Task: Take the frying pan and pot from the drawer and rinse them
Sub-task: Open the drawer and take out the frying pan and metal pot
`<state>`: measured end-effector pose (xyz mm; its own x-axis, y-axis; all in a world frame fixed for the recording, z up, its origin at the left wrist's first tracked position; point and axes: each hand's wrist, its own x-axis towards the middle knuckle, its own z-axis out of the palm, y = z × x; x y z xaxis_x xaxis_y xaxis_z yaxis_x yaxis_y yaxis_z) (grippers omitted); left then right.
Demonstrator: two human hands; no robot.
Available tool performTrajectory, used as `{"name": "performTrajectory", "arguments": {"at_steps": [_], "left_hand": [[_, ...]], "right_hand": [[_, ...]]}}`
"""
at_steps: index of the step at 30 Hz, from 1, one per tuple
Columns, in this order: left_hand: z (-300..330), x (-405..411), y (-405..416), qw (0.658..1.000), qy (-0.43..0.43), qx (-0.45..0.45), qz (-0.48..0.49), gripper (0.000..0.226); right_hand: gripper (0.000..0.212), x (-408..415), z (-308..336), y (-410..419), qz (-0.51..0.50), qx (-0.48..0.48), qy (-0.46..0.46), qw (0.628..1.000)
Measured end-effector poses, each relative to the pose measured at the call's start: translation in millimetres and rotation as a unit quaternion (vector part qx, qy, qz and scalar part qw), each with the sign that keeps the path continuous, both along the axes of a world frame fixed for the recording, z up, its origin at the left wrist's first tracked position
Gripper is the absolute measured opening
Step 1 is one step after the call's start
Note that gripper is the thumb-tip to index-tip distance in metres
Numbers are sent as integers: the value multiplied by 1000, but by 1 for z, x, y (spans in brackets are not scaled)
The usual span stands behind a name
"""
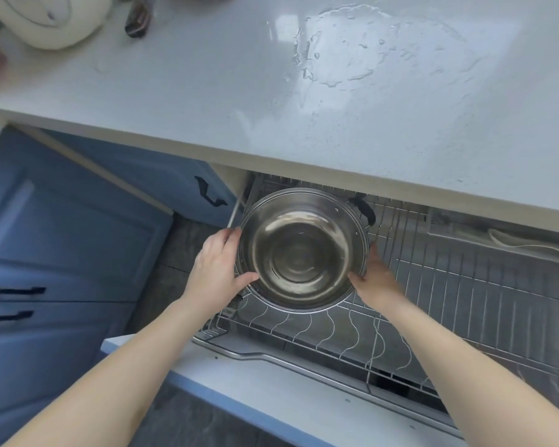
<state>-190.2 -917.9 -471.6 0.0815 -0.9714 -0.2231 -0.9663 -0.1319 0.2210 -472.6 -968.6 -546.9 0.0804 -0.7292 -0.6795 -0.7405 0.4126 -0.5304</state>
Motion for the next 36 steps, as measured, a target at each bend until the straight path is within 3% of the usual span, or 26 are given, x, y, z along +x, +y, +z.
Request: {"name": "performTrajectory", "arguments": {"at_steps": [5, 13, 18, 21, 24, 28, 36], "left_hand": [[-7, -8, -4, 998, 32, 56, -24, 101], [-16, -21, -15, 960, 115, 254, 6, 126], [-28, -30, -31, 940, 167, 298, 26, 133], [-30, -35, -40, 930, 103, 348, -60, 140], [-32, -40, -48, 924, 32, 359, -129, 139], [-42, -41, -47, 934, 28, 328, -136, 144], [-45, -44, -41, 926, 173, 323, -88, 139]], "right_hand": [[77, -17, 12, 11, -10, -11, 1, 1000], [82, -95, 24, 26, 23, -4, 0, 1000], [115, -123, 34, 27, 54, 38, -84, 994], [131, -132, 39, 26, 97, 62, -76, 991], [137, -133, 37, 27, 122, 38, -34, 991], [145, -126, 26, 34, 102, 6, -53, 993], [146, -126, 17, 38, 78, -13, -93, 993]]}}
